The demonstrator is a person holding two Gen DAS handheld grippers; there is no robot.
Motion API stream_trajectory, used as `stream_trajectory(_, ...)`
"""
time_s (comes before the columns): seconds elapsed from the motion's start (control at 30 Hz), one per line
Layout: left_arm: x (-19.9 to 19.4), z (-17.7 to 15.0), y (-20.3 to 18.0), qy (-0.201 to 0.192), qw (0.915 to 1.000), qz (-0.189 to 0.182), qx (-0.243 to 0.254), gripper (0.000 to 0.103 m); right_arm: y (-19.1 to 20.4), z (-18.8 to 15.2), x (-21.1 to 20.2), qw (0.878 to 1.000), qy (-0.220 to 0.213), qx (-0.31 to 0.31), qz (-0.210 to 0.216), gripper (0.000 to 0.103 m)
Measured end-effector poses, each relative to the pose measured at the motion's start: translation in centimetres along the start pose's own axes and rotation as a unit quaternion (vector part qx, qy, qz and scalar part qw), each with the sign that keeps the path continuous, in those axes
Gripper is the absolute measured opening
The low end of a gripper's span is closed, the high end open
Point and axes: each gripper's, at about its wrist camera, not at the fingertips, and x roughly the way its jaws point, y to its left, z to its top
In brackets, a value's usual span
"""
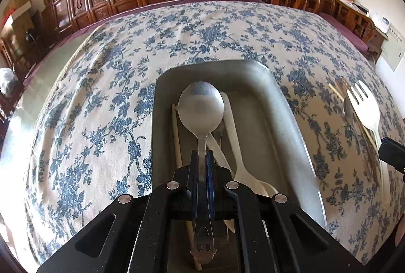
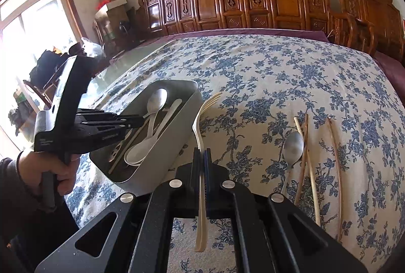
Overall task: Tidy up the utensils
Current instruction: 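Carry the metal spoon into the grey tray and open the left tool, then lower the white fork into the grey tray and open the right tool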
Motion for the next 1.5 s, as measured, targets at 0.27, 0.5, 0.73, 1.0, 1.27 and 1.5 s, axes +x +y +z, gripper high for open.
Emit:
stream_trajectory(0.27,0.2,0.1,0.0,0.008,0.9998,-0.016,-0.003,0.006,-0.1,-0.2,0.4,1.0,0.011,0.006,0.004,0.004)
stream_trajectory(0.5,-0.4,-0.2,0.4,-0.002,0.9996,-0.026,-0.007,0.006,-0.1,-0.3,0.8,1.0,0.016,0.007,0.008,0.004)
stream_trajectory(0.73,-3.5,-0.3,1.8,-0.03,0.9978,-0.055,-0.023,0.007,1.1,0.1,-0.4,1.0,-0.002,0.005,0.026,0.004)
stream_trajectory(1.0,-6.5,0.4,3.1,-0.071,0.9963,-0.045,-0.016,0.007,3.6,1.0,0.1,1.0,-0.005,0.003,0.027,0.004)
stream_trajectory(1.27,-7.1,0.7,5.1,-0.084,0.9957,-0.033,-0.02,0.007,7.4,2.4,3.2,0.999,0.005,-0.013,0.034,0.004)
stream_trajectory(1.5,-7.2,0.6,7.2,-0.086,0.9952,-0.03,-0.036,0.007,9.6,4.1,6.8,0.999,0.019,-0.011,0.038,0.004)
